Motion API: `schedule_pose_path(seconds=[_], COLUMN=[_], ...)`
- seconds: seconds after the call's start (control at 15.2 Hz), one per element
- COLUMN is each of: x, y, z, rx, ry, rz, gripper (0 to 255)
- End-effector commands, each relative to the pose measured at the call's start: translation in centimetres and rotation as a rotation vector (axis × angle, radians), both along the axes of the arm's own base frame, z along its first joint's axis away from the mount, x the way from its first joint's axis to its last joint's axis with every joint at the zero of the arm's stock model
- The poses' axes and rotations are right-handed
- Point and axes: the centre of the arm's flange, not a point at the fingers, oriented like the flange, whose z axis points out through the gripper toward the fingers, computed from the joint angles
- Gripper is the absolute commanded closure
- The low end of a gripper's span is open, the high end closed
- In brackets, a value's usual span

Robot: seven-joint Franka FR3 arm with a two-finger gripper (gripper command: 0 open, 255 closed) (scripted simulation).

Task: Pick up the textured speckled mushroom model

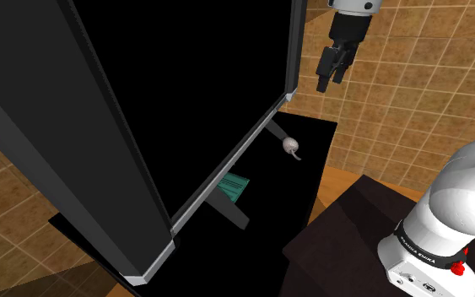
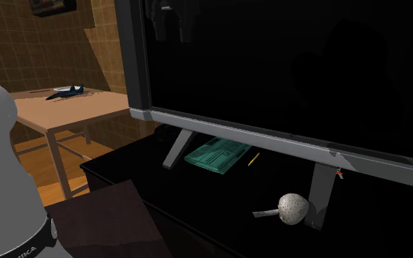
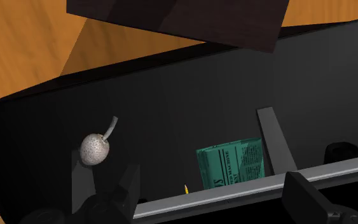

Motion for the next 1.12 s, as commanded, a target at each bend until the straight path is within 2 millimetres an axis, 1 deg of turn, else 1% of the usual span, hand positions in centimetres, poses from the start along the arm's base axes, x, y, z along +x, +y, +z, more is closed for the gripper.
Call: schedule_pose_path(seconds=[0.0, 0.53, 1.06], x=[0.0, 5.0, 9.6], y=[0.0, -2.0, -4.8], z=[0.0, -8.9, -17.8], rx=[0.000, -0.006, -0.011], ry=[0.000, 0.000, -0.001], rz=[0.000, -0.141, -0.283], gripper=[0, 0, 0])
